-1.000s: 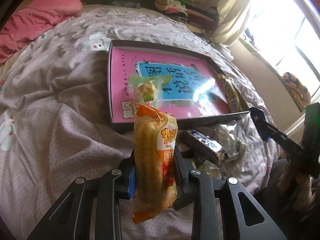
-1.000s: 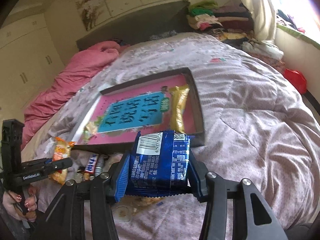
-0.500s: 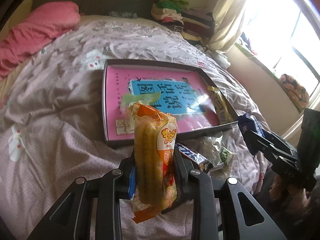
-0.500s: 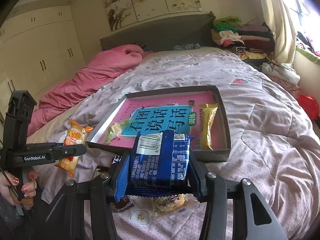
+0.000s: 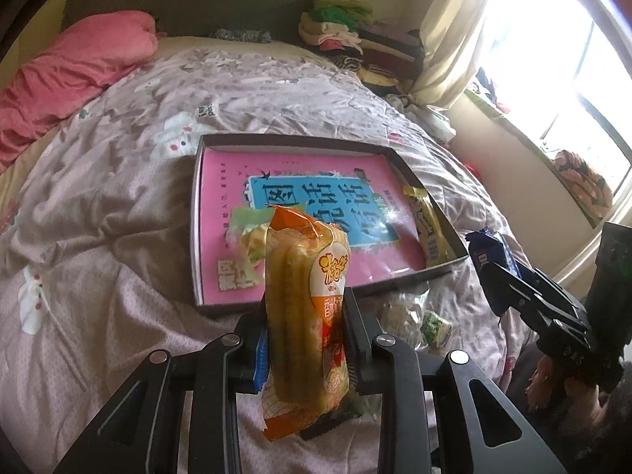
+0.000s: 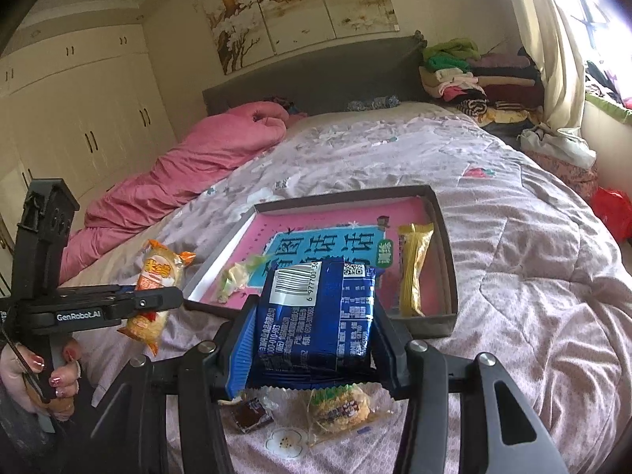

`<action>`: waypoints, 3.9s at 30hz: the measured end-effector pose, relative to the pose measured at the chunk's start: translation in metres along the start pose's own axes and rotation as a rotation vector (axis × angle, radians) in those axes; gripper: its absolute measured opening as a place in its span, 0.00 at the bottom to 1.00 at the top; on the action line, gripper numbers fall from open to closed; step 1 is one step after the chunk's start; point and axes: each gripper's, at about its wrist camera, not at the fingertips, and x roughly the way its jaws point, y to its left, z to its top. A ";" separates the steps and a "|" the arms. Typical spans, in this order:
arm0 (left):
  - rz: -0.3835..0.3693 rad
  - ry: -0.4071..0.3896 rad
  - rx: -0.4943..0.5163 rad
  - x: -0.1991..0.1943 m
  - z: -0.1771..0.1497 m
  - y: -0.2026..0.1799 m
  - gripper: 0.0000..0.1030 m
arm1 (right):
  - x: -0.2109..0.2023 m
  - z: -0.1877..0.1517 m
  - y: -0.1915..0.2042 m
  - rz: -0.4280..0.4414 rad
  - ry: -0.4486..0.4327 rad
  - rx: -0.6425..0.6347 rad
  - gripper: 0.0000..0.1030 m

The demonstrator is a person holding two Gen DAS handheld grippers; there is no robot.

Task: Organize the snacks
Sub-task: 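Carry the cracker bag and biscuit pack over the tray and lower them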

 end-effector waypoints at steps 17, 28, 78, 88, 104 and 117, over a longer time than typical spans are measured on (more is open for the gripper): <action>-0.019 -0.042 0.014 0.018 0.037 -0.028 0.30 | 0.006 0.025 -0.004 -0.015 -0.069 -0.025 0.50; -0.024 -0.034 0.023 0.039 0.053 -0.041 0.30 | 0.014 0.037 -0.027 -0.025 -0.065 0.034 0.50; 0.058 0.134 0.022 0.119 0.055 -0.030 0.29 | 0.113 0.019 -0.026 -0.017 0.224 -0.038 0.50; 0.050 0.137 0.013 0.121 0.050 -0.026 0.29 | 0.117 0.016 -0.029 -0.011 0.242 -0.013 0.51; 0.051 0.131 0.008 0.119 0.048 -0.023 0.30 | 0.113 0.016 -0.026 -0.036 0.238 -0.019 0.51; 0.044 0.140 0.007 0.122 0.045 -0.026 0.35 | 0.103 0.020 -0.026 -0.056 0.205 -0.027 0.52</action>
